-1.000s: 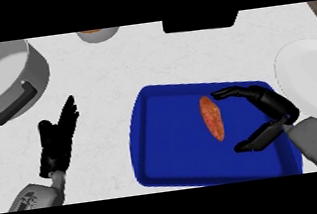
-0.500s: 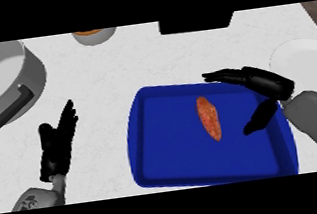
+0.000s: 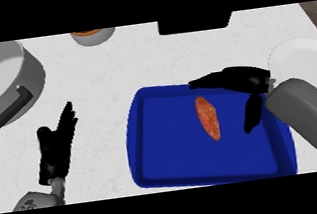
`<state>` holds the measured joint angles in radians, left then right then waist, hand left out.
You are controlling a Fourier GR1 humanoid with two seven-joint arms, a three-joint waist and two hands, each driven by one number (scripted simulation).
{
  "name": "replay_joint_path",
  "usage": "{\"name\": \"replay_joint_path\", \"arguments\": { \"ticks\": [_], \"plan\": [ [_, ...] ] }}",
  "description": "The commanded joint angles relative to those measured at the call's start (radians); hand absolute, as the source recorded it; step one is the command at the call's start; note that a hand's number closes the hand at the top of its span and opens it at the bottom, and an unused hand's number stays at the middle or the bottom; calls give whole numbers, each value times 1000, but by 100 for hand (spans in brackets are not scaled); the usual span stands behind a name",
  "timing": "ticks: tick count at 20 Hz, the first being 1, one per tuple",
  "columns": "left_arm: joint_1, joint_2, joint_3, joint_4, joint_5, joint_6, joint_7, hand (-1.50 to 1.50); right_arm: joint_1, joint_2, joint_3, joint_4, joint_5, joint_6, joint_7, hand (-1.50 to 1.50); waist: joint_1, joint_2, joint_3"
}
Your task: Pick the sweet potato from the tray and place it in the plate
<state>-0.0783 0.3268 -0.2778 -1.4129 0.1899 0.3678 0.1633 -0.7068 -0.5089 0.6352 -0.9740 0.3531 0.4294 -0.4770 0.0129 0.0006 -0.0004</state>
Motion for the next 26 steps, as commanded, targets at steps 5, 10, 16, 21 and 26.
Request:
{"name": "replay_joint_path", "arguments": {
  "ticks": [5,10,16,21,26],
  "plan": [
    [-8,-41,37,-7,-50,-12,17,0,-28,93,-54,109,161,51,-2,-150,-4,0,1],
    [5,-65,48,13,-95,-27,16,0,-23,137,-102,122,232,74,-17,-150,-8,0,0],
    [43,-45,117,-25,-71,-88,12,0,-14,204,-124,184,330,63,-28,-150,-4,0,0],
    [-1,-89,121,17,-100,-111,28,0,51,225,-162,199,392,2,-95,-150,-9,0,0],
    [-2,-80,156,-12,-119,-114,52,0,-34,283,-194,345,464,-17,-108,-150,-4,2,1]
  ]
}}
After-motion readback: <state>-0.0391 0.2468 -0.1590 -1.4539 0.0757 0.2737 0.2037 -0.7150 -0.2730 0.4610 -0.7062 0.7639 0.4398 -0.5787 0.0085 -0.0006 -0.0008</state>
